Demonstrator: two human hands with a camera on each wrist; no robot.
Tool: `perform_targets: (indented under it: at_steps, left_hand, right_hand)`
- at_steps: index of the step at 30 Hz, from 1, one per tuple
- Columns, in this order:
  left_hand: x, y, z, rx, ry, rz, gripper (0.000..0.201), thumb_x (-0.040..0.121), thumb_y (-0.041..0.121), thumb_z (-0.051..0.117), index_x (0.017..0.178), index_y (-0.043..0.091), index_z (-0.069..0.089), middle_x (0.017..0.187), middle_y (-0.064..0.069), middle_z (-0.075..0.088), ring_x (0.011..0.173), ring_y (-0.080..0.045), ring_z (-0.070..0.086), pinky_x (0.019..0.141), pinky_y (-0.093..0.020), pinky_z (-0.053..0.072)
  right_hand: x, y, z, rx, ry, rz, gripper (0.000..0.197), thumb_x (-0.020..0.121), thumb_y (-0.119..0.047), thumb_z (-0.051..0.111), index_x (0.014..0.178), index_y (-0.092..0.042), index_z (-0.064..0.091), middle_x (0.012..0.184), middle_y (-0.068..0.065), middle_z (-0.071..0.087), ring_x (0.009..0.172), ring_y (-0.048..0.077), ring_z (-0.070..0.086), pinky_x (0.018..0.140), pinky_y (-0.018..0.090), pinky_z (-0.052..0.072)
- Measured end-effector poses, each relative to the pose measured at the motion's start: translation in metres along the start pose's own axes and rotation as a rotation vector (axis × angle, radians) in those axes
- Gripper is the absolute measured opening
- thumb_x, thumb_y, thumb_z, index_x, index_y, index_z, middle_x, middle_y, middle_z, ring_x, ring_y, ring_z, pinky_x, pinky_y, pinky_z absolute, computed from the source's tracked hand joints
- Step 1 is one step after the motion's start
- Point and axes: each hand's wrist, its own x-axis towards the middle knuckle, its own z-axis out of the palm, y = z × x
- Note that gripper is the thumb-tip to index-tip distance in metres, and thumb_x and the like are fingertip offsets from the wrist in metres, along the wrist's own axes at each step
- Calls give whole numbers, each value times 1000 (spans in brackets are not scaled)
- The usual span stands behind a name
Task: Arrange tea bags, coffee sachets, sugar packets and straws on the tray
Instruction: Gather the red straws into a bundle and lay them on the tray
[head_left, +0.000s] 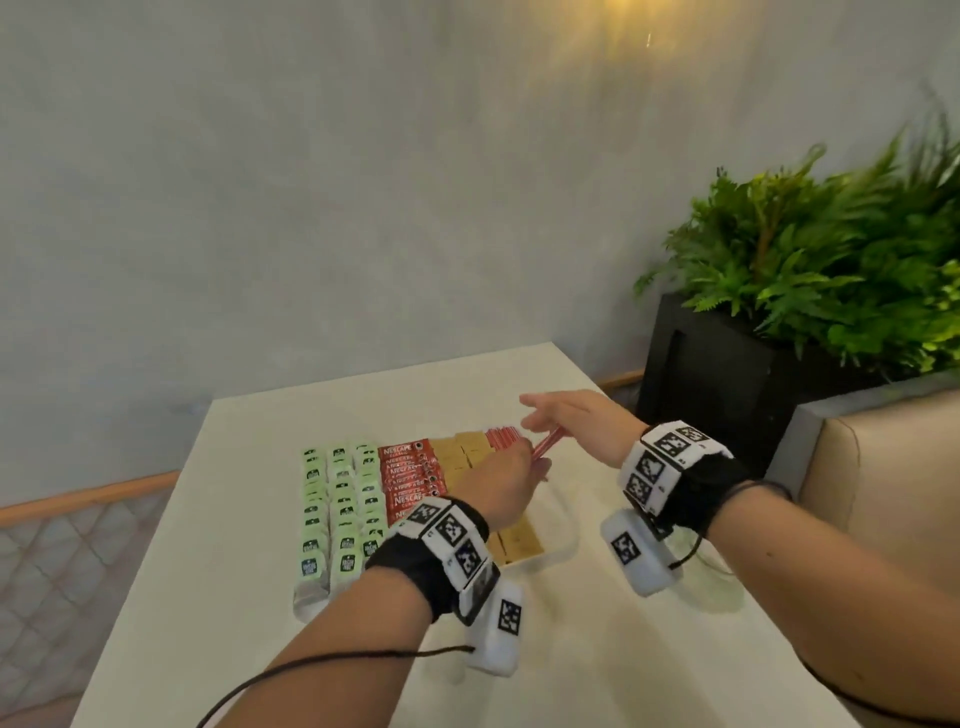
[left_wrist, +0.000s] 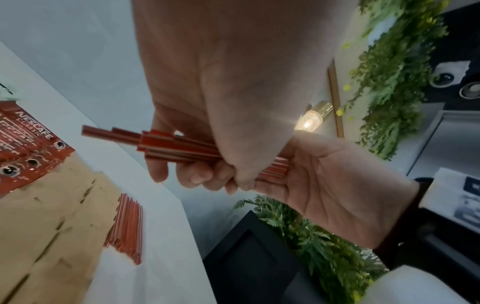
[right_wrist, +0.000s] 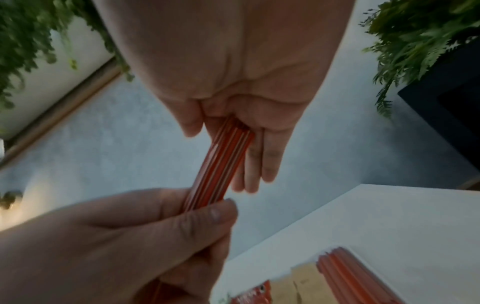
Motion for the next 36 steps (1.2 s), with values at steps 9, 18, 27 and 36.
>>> perform_targets:
  at_steps: [9,18,27,36]
  left_hand:
    - [10,28,-61,-1305,165,-207,18,105,20,43,94,7,50,59,0,41,48,-11,40,48,-22,43]
    - [19,33,-89,-1678,52,-287,20,104,21,47,89,9,53,57,4,44,44,-6,41,46,-18,44]
    - [17,31,-86,-1448,11,-262,21,103,30,49,89,14,54,55,8,38,43,-5,30,39,-16,29]
    - [5,35,-73,-1203,-227,-208,21,104,25,46,88,12,50,58,7,35,44,-4,30,41,-15,29]
  right_hand:
    - [-3,-39,-16,-60,184,-294,117,51,-77,73,146,-57,8,154,-25,22,142,-5,18,115,28,20]
    - [-4,-52,-10,-130,132,-411,113,50,-65,79,140,-62,12,146,-33,24,146,-4,13,120,38,22]
    - [5,-48,-11,-89,107,-325,114,56,-51,86,148,-48,18,148,-25,28,140,-4,24,114,27,25]
    - [15,-52,-38,198,48,-241,37,103,-26,39,135,-16,55,136,-2,57,128,5,49,116,33,33]
